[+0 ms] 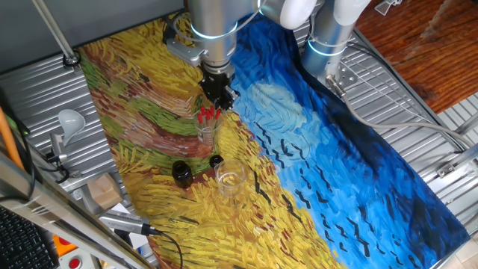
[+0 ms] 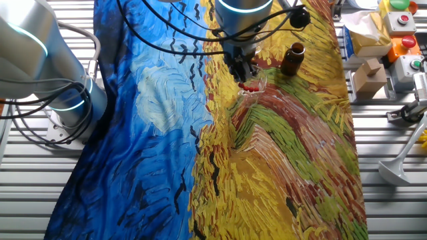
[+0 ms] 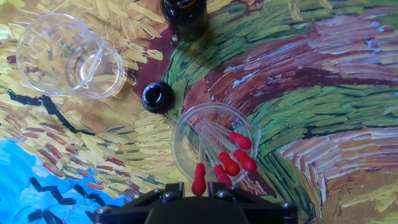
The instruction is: Transfer liquid using a dropper
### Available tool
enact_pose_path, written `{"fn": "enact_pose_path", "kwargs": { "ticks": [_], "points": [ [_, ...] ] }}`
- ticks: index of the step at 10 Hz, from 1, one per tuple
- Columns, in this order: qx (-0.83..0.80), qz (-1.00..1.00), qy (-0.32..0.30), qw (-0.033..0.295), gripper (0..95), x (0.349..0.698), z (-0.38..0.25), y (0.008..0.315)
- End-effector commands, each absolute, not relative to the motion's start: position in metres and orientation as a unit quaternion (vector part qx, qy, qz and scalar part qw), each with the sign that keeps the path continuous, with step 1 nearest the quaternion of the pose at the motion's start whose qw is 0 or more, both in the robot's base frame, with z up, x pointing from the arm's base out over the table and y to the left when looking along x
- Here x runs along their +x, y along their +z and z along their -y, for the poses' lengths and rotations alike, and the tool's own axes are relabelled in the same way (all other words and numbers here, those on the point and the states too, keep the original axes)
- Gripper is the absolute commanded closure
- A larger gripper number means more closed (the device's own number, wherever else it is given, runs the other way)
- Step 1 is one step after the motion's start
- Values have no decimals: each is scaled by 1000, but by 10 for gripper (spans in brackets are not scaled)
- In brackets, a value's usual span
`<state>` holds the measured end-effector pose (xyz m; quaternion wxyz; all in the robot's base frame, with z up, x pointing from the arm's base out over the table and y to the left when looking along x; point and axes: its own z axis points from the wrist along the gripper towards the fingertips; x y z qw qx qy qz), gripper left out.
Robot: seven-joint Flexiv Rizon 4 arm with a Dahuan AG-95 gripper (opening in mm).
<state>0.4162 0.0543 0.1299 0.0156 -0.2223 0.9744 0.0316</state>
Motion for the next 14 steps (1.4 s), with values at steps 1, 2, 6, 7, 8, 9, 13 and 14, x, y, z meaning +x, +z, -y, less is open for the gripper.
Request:
{"fn": "enact_pose_path", "kwargs": {
  "ticks": [1, 2, 6, 7, 8, 9, 13, 14],
  "points": [
    [-223, -974, 30, 16, 760, 416, -54, 130],
    [-223, -974, 30, 16, 760, 417, -54, 130],
    [-223, -974, 29, 16, 950, 417, -54, 130],
    [-224, -974, 29, 16, 950, 417, -54, 130],
    [-225, -974, 30, 16, 950, 417, -54, 130],
    [-226, -974, 31, 16, 950, 417, -54, 131],
    [-236, -971, 33, 10, 950, 417, -54, 149],
    [-238, -971, 34, 8, 950, 417, -54, 155]
  ]
}}
